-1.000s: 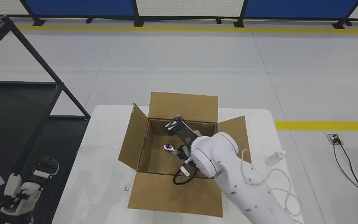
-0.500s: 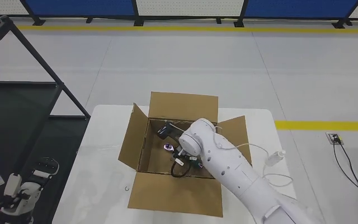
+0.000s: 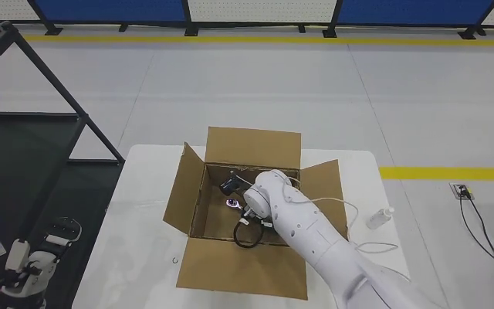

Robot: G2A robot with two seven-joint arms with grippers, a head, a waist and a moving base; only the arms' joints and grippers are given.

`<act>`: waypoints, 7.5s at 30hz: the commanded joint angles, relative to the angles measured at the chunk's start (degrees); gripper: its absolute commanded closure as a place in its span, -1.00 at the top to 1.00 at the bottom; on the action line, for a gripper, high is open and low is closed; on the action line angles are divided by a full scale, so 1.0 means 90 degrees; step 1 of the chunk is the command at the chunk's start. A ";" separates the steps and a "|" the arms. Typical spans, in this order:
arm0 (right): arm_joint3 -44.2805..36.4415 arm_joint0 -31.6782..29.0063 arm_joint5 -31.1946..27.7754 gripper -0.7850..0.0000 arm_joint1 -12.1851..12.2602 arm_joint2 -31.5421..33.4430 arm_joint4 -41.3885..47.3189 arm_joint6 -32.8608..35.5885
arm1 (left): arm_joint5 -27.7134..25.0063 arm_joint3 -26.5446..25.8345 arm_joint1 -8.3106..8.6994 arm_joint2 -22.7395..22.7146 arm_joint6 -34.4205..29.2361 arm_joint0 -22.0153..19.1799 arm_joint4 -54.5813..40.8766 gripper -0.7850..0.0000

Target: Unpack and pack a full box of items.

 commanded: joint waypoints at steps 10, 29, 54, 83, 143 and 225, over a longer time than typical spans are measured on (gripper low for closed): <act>0.0624 0.0131 -0.0207 -0.14 -0.0279 -0.0056 0.0113 -0.0115 | 0.0000 0.0000 0.0000 0.0000 0.0000 0.0000 0.0000 1.00; 0.1208 0.0408 -0.0524 -1.00 -0.0479 0.0087 0.0240 -0.0480 | 0.0000 0.0000 0.0000 0.0000 0.0000 0.0000 0.0000 1.00; -0.6780 -0.3611 -0.0548 -1.00 0.1712 0.2984 -0.1622 0.0697 | 0.0000 0.0000 0.0000 0.0000 0.0000 0.0000 0.0000 1.00; -0.9755 -0.5286 -0.0086 -1.00 0.1962 0.4071 -0.1950 -0.1397 | 0.0000 0.0000 0.0000 0.0000 0.0000 0.0000 0.0000 1.00; -0.7449 -0.6352 0.0335 -1.00 0.2755 0.7012 -0.0698 0.0464 | 0.0000 0.0000 0.0000 0.0000 0.0000 0.0000 0.0000 1.00; -0.8997 -0.8144 -0.0092 -1.00 0.3185 0.8488 0.3885 -0.1277 | 0.0214 -0.0183 -0.0010 0.0073 0.0377 -0.0112 0.0326 1.00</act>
